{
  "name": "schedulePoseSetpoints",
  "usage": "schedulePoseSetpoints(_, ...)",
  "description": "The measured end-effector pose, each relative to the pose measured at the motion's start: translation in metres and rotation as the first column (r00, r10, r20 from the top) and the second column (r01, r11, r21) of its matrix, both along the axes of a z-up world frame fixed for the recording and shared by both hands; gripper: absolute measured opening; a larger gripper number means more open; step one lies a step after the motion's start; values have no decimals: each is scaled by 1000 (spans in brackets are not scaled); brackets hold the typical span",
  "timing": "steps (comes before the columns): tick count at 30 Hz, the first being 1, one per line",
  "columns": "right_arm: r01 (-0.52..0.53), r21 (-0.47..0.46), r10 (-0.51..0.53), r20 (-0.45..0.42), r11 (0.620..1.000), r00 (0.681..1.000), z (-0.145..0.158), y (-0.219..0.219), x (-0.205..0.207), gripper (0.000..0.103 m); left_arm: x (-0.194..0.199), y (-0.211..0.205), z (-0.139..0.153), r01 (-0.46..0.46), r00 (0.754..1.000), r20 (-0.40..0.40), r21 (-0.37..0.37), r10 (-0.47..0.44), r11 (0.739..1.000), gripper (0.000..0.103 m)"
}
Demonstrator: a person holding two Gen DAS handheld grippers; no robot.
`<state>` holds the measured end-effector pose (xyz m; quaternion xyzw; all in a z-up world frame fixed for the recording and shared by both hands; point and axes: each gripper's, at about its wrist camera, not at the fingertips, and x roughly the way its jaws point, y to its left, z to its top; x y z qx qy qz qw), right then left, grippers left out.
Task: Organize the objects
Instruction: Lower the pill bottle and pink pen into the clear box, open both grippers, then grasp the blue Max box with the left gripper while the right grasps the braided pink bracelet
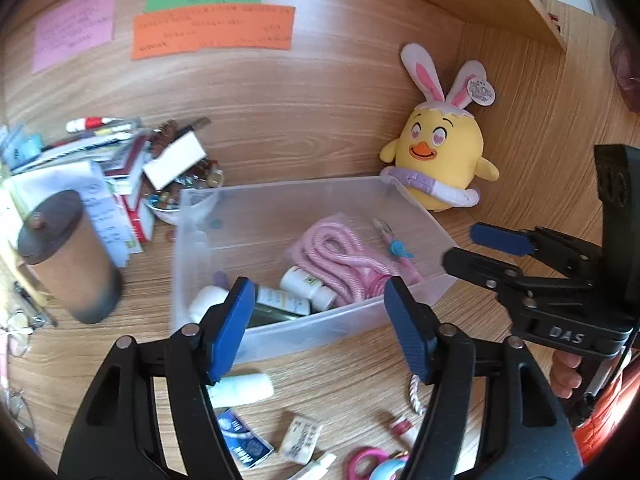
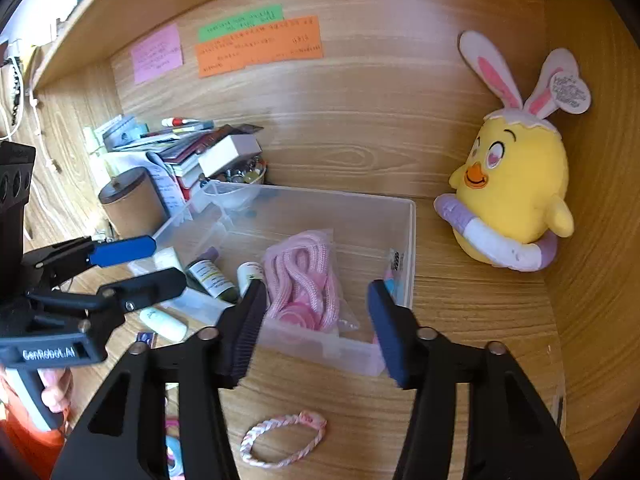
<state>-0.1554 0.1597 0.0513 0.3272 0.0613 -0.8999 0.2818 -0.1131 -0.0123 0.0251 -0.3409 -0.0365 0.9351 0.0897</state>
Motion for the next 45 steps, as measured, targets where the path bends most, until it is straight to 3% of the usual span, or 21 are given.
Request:
schedulePoseSetpoints(8,-5,0,5,-13,1000,1000,3,9,18,64,18,-21,0,-32,999,16,9,32,999,74)
schedulePoseSetpoints(19,-11,67,7,46,998,999,-32,10,32,67,38,-47,-53,-77,981,171,-66,87,995,74)
schedulePoseSetpoints(29,5,98,-22,168,995,986,-73,16,27,67,61,-53,-86,-26,964,259,-147,64,989,74)
schedulePoseSetpoints(37,9,128,-36,206,992,978,-89,13,22,67,57,-50,-96,8,958,283,-165,40,986,75)
schedulePoseSetpoints(39,8,127,-35,212,992,977,-92,12,21,64,55,-48,-96,14,960,279,-164,33,986,75)
schedulePoseSetpoints(45,-8,140,-21,206,990,978,-94,5,22,39,54,-47,-97,8,966,256,-160,33,987,72)
